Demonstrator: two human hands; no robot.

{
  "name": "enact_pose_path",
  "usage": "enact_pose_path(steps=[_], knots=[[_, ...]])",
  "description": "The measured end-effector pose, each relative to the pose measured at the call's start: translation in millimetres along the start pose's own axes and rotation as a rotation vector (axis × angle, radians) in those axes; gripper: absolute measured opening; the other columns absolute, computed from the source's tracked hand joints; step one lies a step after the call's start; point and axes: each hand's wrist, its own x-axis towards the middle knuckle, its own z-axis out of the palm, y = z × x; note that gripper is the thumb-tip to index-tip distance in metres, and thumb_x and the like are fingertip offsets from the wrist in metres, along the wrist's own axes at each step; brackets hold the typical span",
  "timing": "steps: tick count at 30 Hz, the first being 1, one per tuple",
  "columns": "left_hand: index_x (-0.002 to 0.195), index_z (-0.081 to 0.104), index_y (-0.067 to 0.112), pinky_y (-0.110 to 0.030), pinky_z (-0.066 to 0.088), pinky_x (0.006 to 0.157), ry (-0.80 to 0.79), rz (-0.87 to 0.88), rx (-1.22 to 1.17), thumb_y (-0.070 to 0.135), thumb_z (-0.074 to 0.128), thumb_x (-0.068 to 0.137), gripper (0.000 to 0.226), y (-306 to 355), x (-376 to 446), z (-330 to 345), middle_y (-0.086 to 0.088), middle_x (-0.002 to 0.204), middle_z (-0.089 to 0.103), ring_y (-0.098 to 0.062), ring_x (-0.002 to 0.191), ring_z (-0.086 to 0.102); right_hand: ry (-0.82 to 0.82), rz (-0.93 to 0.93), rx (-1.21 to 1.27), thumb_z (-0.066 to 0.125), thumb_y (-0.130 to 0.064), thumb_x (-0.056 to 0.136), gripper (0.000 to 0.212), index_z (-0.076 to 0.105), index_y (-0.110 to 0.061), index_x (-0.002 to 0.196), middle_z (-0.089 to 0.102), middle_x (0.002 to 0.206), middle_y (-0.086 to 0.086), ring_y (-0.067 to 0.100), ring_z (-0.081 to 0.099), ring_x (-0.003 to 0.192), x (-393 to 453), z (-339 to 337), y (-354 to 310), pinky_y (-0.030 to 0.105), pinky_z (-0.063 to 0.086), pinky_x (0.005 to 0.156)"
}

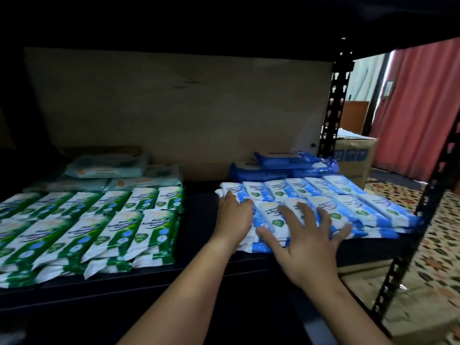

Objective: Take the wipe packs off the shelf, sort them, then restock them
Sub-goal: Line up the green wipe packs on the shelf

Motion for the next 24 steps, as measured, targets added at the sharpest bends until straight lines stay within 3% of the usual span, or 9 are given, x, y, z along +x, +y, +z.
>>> enact_pose_path(steps=[4, 6, 8, 10, 13, 15, 17, 21, 24], knots=[[0.133, 0.05, 0.019, -0.029, 0.043, 0.09, -0.006, 0.022, -0.031, 0.017, 0.053, 0.097, 0.036, 3.4, -3.3, -0.3, 0.01, 0.114, 0.043, -0.014, 0.103, 0.05, -0.006, -0.021, -0.008, -0.005, -0.097, 0.072, 0.099, 0.032, -0.049, 0.149, 0.022, 0.163, -0.009, 0.03, 0.005, 0.151, 1.1, 1.2, 1.0, 0.073, -0.009, 0.111], [0.129, 0.048, 0.026, -0.035, 0.042, 0.102, -0.039, 0.017, 0.049, 0.03, 0.056, 0.097, 0.033, 3.2, -4.7, -2.6, 0.006, 0.136, 0.047, -0.02, 0.121, 0.051, 0.003, -0.045, 0.045, -0.002, -0.097, 0.073, 0.096, 0.031, -0.051, 0.149, 0.023, 0.162, -0.012, 0.026, 0.005, 0.151, -0.5, 0.0, 3.2, 0.071, -0.012, 0.112], [0.152, 0.032, 0.033, -0.042, 0.017, 0.123, -0.13, 0.043, 0.298, 0.06, 0.053, 0.094, 0.067, -1.4, -7.9, -6.6, 0.001, 0.167, 0.014, -0.024, 0.153, 0.013, 0.085, -0.068, 0.131, 0.005, -0.096, 0.075, 0.09, 0.036, -0.052, 0.147, 0.029, 0.159, -0.013, 0.022, 0.013, 0.15, -1.6, -5.2, 11.4, 0.068, -0.008, 0.114], [0.158, 0.012, 0.046, -0.046, -0.012, 0.123, -0.205, 0.222, 0.562, 0.086, 0.042, 0.082, 0.09, -5.9, -15.2, -12.0, 0.009, 0.166, -0.02, -0.016, 0.15, -0.028, 0.225, -0.078, 0.157, 0.013, -0.095, 0.079, 0.085, 0.045, -0.05, 0.143, 0.037, 0.156, -0.01, 0.024, 0.02, 0.149, 2.1, -12.6, 32.8, 0.065, 0.001, 0.115], [0.152, 0.001, 0.06, -0.057, -0.022, 0.117, -0.295, 0.554, 0.931, 0.1, 0.035, 0.068, 0.1, -2.9, -27.6, -18.4, 0.019, 0.161, -0.032, -0.012, 0.14, -0.045, 0.281, -0.084, 0.056, 0.019, -0.094, 0.078, 0.086, 0.047, -0.047, 0.144, 0.033, 0.16, -0.005, 0.032, 0.013, 0.151, 14.2, -23.1, 81.8, 0.065, 0.002, 0.114], [0.151, -0.003, 0.061, -0.067, -0.02, 0.113, -0.333, 0.642, 1.097, 0.102, 0.033, 0.066, 0.101, -2.8, -27.1, -14.1, 0.019, 0.16, -0.033, -0.018, 0.141, -0.045, 0.244, -0.074, -0.036, 0.018, -0.095, 0.077, 0.088, 0.044, -0.047, 0.147, 0.029, 0.162, -0.004, 0.036, 0.007, 0.152, 22.7, -25.7, 113.5, 0.069, 0.001, 0.114], [0.15, -0.005, 0.063, -0.071, -0.01, 0.114, -0.395, 0.62, 1.149, 0.099, 0.033, 0.07, 0.096, -3.1, -23.0, -6.5, 0.017, 0.164, -0.026, -0.024, 0.148, -0.034, 0.167, -0.061, -0.087, 0.013, -0.097, 0.076, 0.088, 0.034, -0.053, 0.149, 0.023, 0.164, -0.005, 0.036, -0.001, 0.153, 28.7, -20.8, 133.8, 0.073, -0.004, 0.113], [0.151, -0.002, 0.062, -0.069, 0.012, 0.117, -0.422, 0.58, 1.211, 0.09, 0.028, 0.08, 0.081, -3.8, -12.8, -3.2, 0.013, 0.168, -0.001, -0.027, 0.155, 0.0, 0.109, -0.059, -0.058, 0.008, -0.096, 0.078, 0.085, 0.033, -0.055, 0.147, 0.026, 0.162, -0.005, 0.034, 0.002, 0.152, 37.2, -9.9, 139.7, 0.075, -0.013, 0.109], [0.151, 0.0, 0.062, -0.068, 0.018, 0.116, -0.415, 0.571, 1.203, 0.089, 0.029, 0.082, 0.08, -4.7, -10.6, -3.0, 0.013, 0.168, 0.005, -0.025, 0.155, 0.004, 0.084, -0.06, -0.072, 0.008, -0.095, 0.078, 0.086, 0.034, -0.053, 0.148, 0.028, 0.16, -0.005, 0.031, 0.007, 0.151, 40.4, -10.8, 139.2, 0.075, -0.007, 0.111]])
